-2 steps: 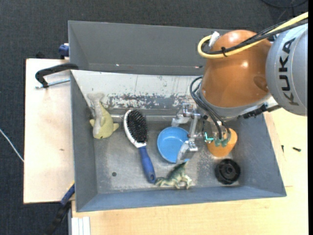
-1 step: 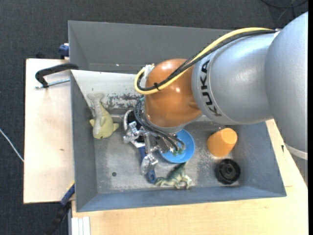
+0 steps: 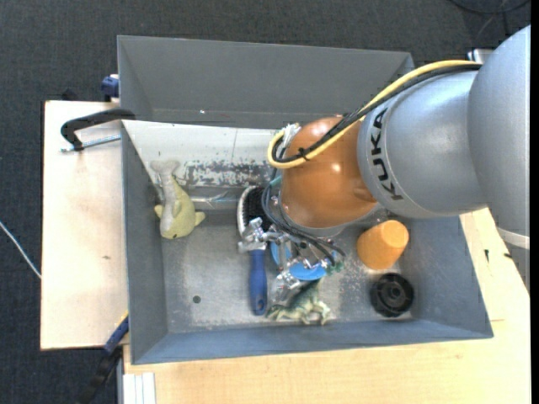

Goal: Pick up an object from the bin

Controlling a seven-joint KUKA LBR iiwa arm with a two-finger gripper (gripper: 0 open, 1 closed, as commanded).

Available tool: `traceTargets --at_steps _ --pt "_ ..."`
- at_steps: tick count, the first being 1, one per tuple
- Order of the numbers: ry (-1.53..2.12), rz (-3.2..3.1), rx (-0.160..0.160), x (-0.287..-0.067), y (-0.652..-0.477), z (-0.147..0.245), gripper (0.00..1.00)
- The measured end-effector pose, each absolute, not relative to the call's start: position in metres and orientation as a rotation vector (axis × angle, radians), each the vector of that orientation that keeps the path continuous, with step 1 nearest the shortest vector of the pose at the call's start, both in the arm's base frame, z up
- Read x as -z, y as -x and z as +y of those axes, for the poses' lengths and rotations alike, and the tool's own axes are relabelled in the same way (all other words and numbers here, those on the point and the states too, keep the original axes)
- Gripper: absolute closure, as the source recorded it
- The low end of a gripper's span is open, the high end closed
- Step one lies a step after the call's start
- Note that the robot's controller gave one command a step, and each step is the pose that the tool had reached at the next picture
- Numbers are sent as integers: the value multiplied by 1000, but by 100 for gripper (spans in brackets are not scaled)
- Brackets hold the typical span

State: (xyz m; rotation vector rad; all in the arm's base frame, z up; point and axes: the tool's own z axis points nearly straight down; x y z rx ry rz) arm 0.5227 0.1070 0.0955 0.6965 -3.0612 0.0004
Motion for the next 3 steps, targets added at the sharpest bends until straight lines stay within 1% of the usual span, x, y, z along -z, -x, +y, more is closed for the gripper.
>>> traceTargets --at_steps 1,2,3 --pt "-537 -3098 10 -73 -540 87 0" --pt "-533 -3095 4 -77 -541 84 100" --pt "-541 -3109 3 -219 -574 112 100"
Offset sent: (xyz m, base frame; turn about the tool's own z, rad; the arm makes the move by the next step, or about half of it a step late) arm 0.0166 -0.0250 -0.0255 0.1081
